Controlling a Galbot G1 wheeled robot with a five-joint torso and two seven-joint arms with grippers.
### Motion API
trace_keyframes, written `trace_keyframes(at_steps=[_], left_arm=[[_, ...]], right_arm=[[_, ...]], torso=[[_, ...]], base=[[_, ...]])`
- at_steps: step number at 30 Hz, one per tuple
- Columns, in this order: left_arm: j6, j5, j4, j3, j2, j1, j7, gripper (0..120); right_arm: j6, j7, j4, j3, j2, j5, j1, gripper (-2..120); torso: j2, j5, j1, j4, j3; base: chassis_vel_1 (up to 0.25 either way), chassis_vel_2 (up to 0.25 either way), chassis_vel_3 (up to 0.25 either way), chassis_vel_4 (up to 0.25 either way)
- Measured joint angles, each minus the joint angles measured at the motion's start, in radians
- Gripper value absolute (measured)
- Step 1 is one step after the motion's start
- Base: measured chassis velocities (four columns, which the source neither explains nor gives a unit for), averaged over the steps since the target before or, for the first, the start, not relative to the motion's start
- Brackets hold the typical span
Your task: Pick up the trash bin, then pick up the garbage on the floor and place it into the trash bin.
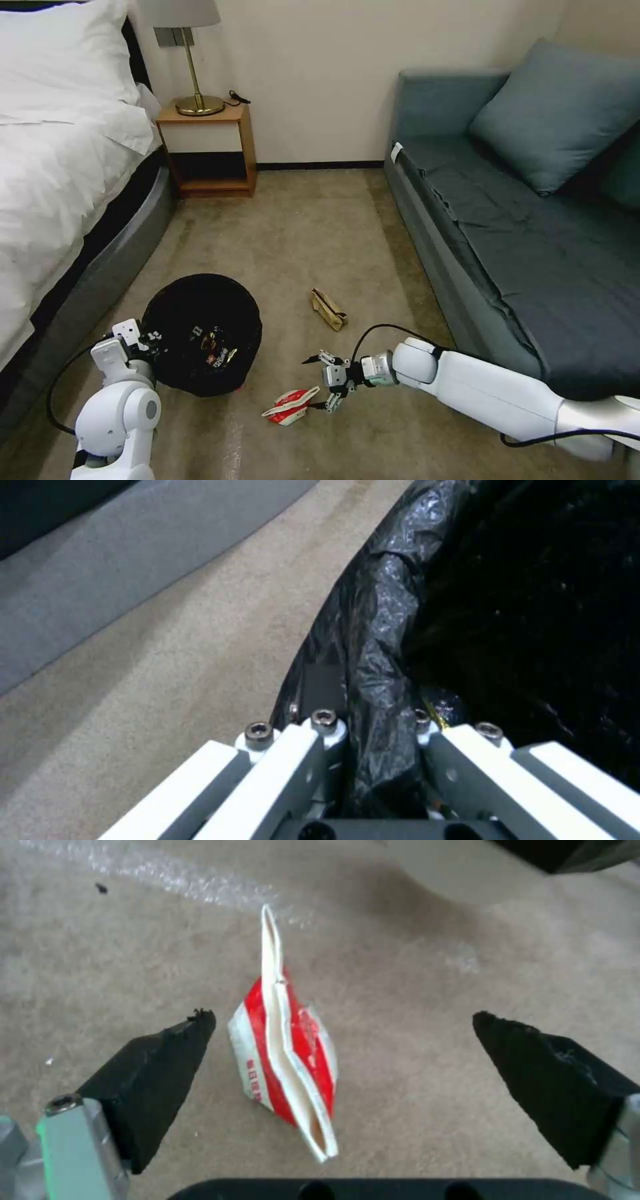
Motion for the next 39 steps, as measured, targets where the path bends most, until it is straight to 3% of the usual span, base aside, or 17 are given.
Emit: trace_keyframes(at_steps=[9,12,17,25,39], left_arm=[[-0.004,-0.009,0.004,-0.002,0.005,-0.003,0.0,2],[-0.007,-0.01,0.012,-0.002,0.009,-0.007,0.0,2],[-0.011,-0.011,0.018,-0.003,0.009,-0.009,0.001,2],[-0.014,-0.01,0.019,-0.003,0.009,-0.006,0.002,2],[-0.015,-0.009,0.015,0.0,0.008,-0.002,0.003,2]], right_arm=[[0.025,0.016,-0.155,-0.037,0.083,-0.026,-0.007,96],[0.039,0.031,-0.215,-0.037,0.133,-0.035,-0.016,85],[0.045,0.047,-0.247,-0.036,0.165,-0.039,-0.022,80],[0.06,0.055,-0.278,-0.03,0.192,-0.045,-0.049,46],[0.07,0.076,-0.267,0.001,0.172,-0.048,-0.071,0]], torso=[[0.0,0.0,0.0,-0.0003,0.0],[0.0,0.0,0.0,-0.0002,0.0],[0.0,-0.0001,0.0,0.0,0.0],[0.0,-0.0001,0.0,-0.0002,0.0],[0.0,0.0002,0.0,-0.0001,0.0]], base=[[0.0,0.0,0.0,0.0],[0.0,0.0,0.0,0.0],[0.0,0.0,0.0,0.0],[0.0,0.0,0.0,0.0],[0.0,0.0,0.0,0.0]])
